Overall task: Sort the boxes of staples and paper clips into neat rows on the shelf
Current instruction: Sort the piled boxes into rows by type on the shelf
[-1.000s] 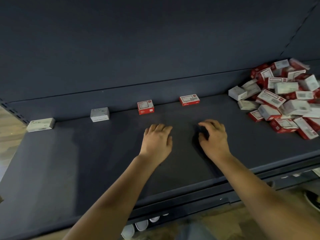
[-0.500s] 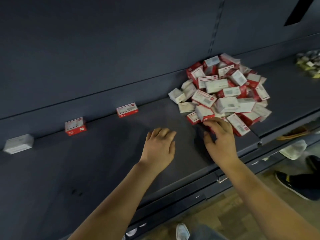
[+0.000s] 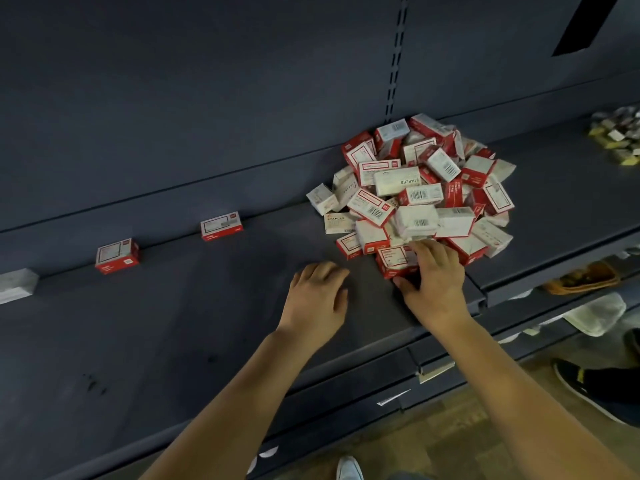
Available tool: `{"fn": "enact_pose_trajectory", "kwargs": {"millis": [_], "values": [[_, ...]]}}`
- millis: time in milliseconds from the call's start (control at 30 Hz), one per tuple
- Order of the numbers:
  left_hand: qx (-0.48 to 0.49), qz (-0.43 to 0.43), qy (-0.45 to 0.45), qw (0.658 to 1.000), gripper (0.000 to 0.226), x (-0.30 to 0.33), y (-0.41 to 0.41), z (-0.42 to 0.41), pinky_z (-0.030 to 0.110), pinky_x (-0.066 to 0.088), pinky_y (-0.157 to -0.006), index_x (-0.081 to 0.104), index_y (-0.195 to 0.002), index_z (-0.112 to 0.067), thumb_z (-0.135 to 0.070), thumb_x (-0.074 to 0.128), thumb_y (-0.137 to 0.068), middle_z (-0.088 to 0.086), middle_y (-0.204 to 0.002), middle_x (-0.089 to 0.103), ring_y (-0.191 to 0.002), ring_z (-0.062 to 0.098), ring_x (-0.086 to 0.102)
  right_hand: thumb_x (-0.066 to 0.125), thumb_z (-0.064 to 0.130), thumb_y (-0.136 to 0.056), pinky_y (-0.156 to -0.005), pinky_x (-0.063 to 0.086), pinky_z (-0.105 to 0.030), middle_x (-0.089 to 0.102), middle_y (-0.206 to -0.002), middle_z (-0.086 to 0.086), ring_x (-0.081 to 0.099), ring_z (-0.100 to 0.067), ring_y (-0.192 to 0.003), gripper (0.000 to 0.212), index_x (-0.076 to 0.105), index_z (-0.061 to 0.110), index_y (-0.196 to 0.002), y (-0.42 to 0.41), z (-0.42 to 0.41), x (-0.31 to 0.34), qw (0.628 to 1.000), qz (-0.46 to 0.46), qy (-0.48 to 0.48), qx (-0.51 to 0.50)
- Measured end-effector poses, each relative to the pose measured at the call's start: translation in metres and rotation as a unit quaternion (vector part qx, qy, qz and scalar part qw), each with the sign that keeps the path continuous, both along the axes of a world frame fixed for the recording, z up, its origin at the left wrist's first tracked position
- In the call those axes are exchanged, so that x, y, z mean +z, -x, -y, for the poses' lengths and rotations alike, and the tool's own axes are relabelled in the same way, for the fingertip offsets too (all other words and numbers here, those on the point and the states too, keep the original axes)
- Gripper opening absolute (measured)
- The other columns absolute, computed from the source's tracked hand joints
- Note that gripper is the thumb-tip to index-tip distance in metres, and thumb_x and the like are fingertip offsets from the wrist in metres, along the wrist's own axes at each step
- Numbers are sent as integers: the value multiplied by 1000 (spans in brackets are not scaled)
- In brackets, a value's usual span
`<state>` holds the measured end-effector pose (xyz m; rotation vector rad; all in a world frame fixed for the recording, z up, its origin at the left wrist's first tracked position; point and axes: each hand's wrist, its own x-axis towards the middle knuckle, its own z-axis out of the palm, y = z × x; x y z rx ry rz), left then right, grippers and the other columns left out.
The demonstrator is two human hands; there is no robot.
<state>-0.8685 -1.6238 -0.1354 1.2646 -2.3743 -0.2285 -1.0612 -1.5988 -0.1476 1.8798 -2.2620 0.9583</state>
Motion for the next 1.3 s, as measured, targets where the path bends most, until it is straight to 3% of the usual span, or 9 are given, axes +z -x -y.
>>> {"fn": "enact_pose_trajectory", "kwargs": {"millis": [200, 300, 500, 633, 833, 900, 967, 1067, 1300], "values": [[15, 7, 9, 1000, 30, -1, 3, -2, 41, 49, -79, 68, -102, -8, -15, 57, -75, 8, -101, 66, -93, 30, 63, 83, 21, -63, -88, 36, -53, 45, -123, -16, 28, -28, -108, 64, 57, 3, -118, 2, 2, -4, 999, -21, -25, 14], [20, 4, 10, 1000, 29, -3, 3, -1, 41, 46, -82, 67, -106, -8, -13, 59, -78, 8, -105, 65, -97, 31, 61, 81, 25, -62, -82, 41, -53, 35, -120, -6, 30, -28, -105, 59, 59, 4, -113, 5, 0, -8, 999, -38, 4, 22], [17, -6, 15, 1000, 31, 2, 8, 4, 41, 43, -86, 65, -112, -6, -9, 64, -81, 10, -110, 63, -103, 31, 58, 46, 41, -77, -89, 39, -52, 47, -130, -13, 33, -32, -116, 51, 56, 10, -117, -3, -11, -15, 997, -27, 44, 57], [16, -8, 29, 999, 30, 4, 5, 7, 42, 46, -81, 66, -108, -6, -10, 64, -78, 10, -105, 64, -96, 31, 61, 57, 30, -78, -98, 37, -56, 58, -123, -15, 37, -30, -121, 44, 57, 8, -115, -3, -12, -15, 989, 11, 85, 122], [19, 6, 30, 999, 29, 4, -13, 5, 43, 47, -81, 66, -107, -5, -8, 66, -78, 10, -104, 65, -95, 31, 62, 67, 17, -72, -97, 39, -59, 64, -112, -16, 48, -29, -119, 38, 65, -1, -106, -10, -16, -20, 985, 36, 105, 135], [28, 8, 34, 999, 28, 5, -22, 4, 42, 49, -78, 67, -104, -6, -8, 66, -76, 9, -102, 65, -91, 30, 64, 71, 13, -71, -92, 46, -55, 66, -107, -16, 51, -26, -112, 36, 66, -2, -103, -17, -18, -21, 982, 47, 119, 142], [44, 8, 32, 998, 28, 5, -33, 1, 41, 49, -77, 67, -103, -7, -12, 61, -76, 8, -101, 66, -89, 29, 64, 79, 6, -67, -88, 51, -41, 67, -103, -14, 56, -26, -103, 38, 67, -2, -102, -26, -18, -21, 980, 57, 122, 146], [67, 9, 19, 998, 31, 5, -57, -5, 42, 49, -79, 67, -104, -7, -15, 57, -77, 8, -102, 66, -91, 30, 64, 76, 8, -68, -88, 41, -20, 67, -103, -13, 56, -20, -99, 37, 66, -1, -102, -46, -18, -18, 976, 81, 125, 157], [120, 12, 12, 993, 32, 9, -129, -17, 42, 49, -82, 67, -105, -8, -15, 57, -76, 7, -103, 66, -94, 30, 64, 72, 12, -67, -90, 39, -11, 67, -103, -13, 56, -15, -97, 39, 67, -2, -102, -115, -8, -3, 962, 129, 140, 195]]}}
